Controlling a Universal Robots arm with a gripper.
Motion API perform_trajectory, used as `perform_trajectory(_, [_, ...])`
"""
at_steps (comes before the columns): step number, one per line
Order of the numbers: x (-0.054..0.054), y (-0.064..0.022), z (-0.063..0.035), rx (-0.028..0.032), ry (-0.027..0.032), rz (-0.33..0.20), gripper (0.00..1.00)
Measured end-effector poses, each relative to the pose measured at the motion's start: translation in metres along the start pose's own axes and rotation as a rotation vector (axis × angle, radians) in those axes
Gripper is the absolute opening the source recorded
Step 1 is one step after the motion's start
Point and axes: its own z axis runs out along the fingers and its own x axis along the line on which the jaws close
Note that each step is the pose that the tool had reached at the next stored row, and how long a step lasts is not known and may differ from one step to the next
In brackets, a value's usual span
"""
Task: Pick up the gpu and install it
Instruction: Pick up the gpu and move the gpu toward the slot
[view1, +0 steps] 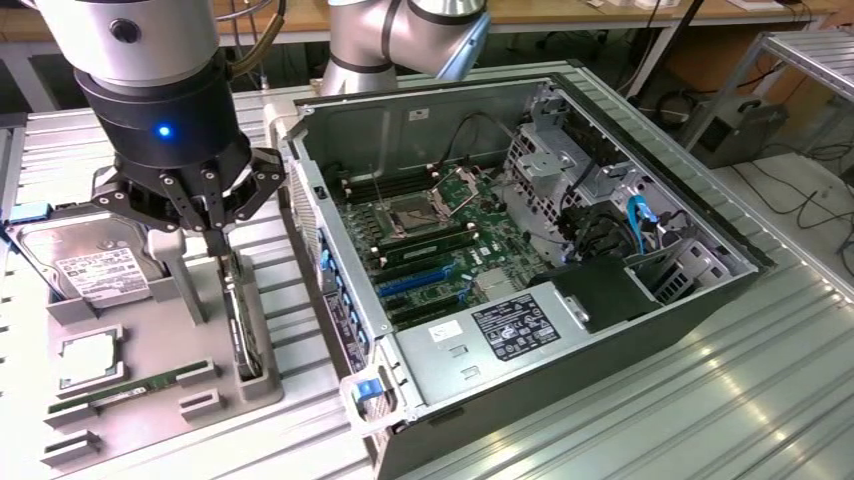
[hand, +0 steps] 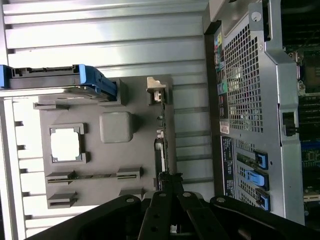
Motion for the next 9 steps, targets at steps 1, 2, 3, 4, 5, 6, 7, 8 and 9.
perform_trajectory(1, [0.0000, 0.0000, 0.0000, 0.0000, 0.0000, 0.000, 0.11])
perform_trajectory(2, [0.0000, 0.0000, 0.0000, 0.0000, 0.0000, 0.000, 0.11])
perform_trajectory(3, [0.0000, 0.0000, 0.0000, 0.0000, 0.0000, 0.000, 0.11])
perform_trajectory(4, [0.0000, 0.0000, 0.0000, 0.0000, 0.0000, 0.000, 0.11])
perform_trajectory(5, [0.0000, 0.0000, 0.0000, 0.0000, 0.0001, 0.000, 0.11])
perform_trajectory(6, [0.0000, 0.0000, 0.0000, 0.0000, 0.0000, 0.000, 0.11])
perform_trajectory(7, [0.0000, 0.0000, 0.0000, 0.0000, 0.0000, 0.000, 0.11])
perform_trajectory(8, [0.0000, 0.0000, 0.0000, 0.0000, 0.0000, 0.000, 0.11])
perform_trajectory(9, [0.0000, 0.0000, 0.0000, 0.0000, 0.0000, 0.000, 0.17])
